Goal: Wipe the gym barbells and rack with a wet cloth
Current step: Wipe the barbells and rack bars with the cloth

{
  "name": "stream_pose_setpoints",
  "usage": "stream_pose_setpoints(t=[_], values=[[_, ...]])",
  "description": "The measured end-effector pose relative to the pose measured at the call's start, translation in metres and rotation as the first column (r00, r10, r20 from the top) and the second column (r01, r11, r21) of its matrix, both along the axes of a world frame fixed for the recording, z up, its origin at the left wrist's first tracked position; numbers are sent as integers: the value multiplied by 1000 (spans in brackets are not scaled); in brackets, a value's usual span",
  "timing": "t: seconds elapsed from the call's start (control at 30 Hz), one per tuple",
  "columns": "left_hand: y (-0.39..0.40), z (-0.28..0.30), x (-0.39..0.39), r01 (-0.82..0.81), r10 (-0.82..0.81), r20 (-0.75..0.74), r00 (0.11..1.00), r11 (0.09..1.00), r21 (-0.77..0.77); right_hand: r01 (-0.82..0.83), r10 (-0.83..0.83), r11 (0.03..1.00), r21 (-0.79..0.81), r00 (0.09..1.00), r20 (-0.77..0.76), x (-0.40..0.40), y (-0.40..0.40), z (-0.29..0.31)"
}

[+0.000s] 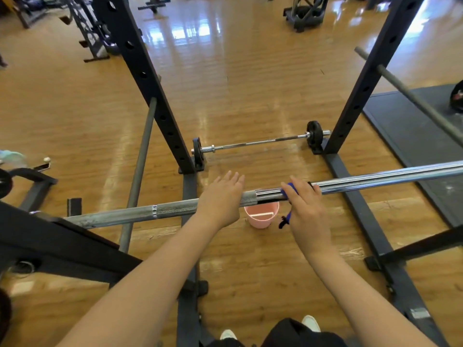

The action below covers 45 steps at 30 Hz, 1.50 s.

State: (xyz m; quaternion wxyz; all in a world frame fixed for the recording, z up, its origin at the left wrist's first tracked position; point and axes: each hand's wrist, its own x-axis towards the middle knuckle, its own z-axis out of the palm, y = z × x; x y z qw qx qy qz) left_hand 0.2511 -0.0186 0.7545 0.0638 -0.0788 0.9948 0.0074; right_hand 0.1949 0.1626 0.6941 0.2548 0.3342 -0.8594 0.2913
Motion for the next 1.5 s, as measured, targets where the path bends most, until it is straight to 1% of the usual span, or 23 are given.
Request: stream_pose_setpoints(t=[0.07, 0.1, 0.17, 0.27, 0.33, 0.4, 0.47, 0.57, 0.77, 0.83, 0.9, 1.0, 1.13, 1.23, 1.4, 1.5], values=[[1, 0, 0, -8, 8, 9, 1000, 1000, -7, 72, -72, 997, -29, 997, 10, -4, 5, 3], [1, 1, 1, -8, 8, 16, 1000, 1000, -6, 76, -76, 996, -45, 997, 2, -1, 0, 4], [3, 2, 2, -19, 19, 15, 1000, 1000, -1, -4, 4, 1000, -27, 1000, -10, 10, -16, 6], [4, 5, 1, -43, 43, 7, 999, 999, 16, -165, 165, 984, 70, 986, 9, 24, -33, 1], [7, 5, 0, -42, 43, 11, 999, 998, -40, -197, 199, 972, 127, 980, -2, 20, -29, 1], [11, 2, 0, -76, 77, 0, 997, 991, -108, -213, 219, 963, 166, 976, -20, 13, -20, 3], [17, 0, 0, -112, 107, -38, 993, 980, -166, -192, 201, 967, 170, 979, -34, -1, -3, 1], [23, -5, 3, -127, 92, -154, 984, 964, -234, -191, 199, 975, 113, 978, -69, -20, 26, -1], [59, -17, -12, -241, 168, -353, 920, 955, -174, -167, 174, 982, 93, 982, -78, -74, 100, -2], [77, -22, -21, -278, 203, -388, 899, 950, -146, -134, 142, 988, 82, 985, -102, -94, 126, -7], [92, -26, -27, -324, 259, -409, 875, 941, -98, -92, 99, 992, 81, 991, -91, -110, 150, -7], [102, -30, -32, -396, 358, -410, 839, 918, -9, -4, 11, 997, 82, 997, -80, -137, 191, -7], [101, -32, -33, -418, 380, -400, 834, 909, -7, 102, -90, 988, 116, 991, -100, -175, 246, -6], [102, -32, -34, -433, 396, -410, 821, 901, 2, 201, -194, 968, 147, 979, -64, -192, 278, -1], [103, -28, -32, -438, 398, -371, 839, 898, -27, 241, -239, 959, 148, 970, -37, -194, 283, 4], [105, -23, -31, -445, 414, -321, 852, 895, -27, 315, -320, 945, 84, 946, 46, -189, 275, 5]])
